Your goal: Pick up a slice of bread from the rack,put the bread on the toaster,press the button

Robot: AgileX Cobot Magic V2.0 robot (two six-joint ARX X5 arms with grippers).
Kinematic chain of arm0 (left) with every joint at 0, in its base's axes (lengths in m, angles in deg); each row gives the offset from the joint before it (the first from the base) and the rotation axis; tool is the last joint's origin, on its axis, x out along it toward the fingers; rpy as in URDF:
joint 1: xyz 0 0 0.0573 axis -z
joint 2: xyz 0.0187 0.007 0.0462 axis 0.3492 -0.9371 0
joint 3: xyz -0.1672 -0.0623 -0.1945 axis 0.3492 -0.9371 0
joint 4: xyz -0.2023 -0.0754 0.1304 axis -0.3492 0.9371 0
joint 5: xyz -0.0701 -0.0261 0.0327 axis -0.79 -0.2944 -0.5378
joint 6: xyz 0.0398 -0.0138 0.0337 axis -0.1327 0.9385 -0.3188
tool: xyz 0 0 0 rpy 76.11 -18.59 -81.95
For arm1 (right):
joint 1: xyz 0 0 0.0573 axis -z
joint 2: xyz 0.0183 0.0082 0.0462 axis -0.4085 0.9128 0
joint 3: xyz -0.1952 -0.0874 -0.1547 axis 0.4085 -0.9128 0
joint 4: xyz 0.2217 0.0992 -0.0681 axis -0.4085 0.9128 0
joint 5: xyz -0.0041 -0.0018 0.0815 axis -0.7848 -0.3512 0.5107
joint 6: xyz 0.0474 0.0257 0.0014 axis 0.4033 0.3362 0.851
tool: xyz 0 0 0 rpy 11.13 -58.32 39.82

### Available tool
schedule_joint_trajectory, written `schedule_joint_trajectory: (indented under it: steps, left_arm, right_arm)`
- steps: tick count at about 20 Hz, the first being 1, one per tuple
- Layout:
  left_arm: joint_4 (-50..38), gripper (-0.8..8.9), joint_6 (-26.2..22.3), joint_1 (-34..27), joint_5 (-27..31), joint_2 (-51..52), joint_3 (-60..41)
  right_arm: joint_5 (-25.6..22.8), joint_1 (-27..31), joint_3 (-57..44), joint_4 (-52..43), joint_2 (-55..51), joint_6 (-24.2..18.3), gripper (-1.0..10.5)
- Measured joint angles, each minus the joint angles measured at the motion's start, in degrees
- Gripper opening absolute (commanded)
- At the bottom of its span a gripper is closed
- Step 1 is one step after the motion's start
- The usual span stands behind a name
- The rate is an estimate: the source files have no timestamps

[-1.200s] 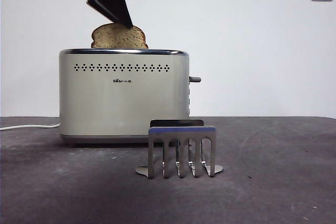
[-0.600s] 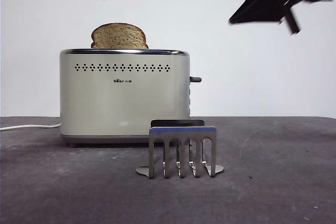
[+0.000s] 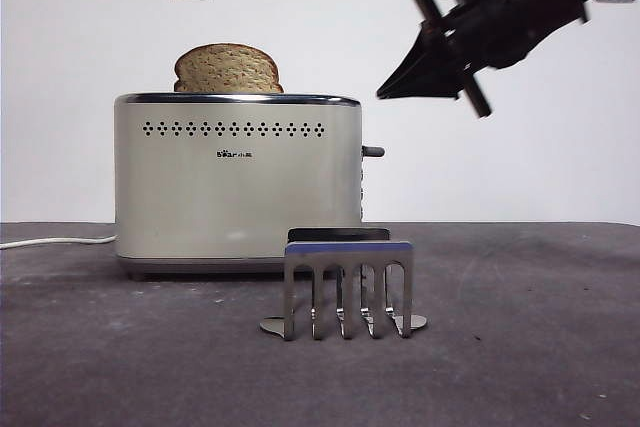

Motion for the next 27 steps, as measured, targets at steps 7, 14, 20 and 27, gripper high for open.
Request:
schedule_joint_trajectory:
  steps: [7,14,20,27]
  left_arm:
    - [1.5,3.46,0.4,0.0,0.0,0.4,0.0]
    - [1.5,3.46,0.4,0.0,0.0,0.4,0.0]
    - [1.5,3.46,0.5,0.0,0.0,0.4,0.0]
    - [1.5,3.46,0.5,0.0,0.0,0.4,0.0]
  right_arm:
    - [-4.7,-0.7,4.2,-0.9,6.6,0.4,-0.1]
    - [-5.4,-1.1,4.7,-0.8,10.6,-0.7,-0.1]
    - [-7.4,-1.9,5.3,2.2,12.9,-4.3,-0.1]
    - [-12.5,-2.1,5.9,5.7,13.2,-7.9,-0.1]
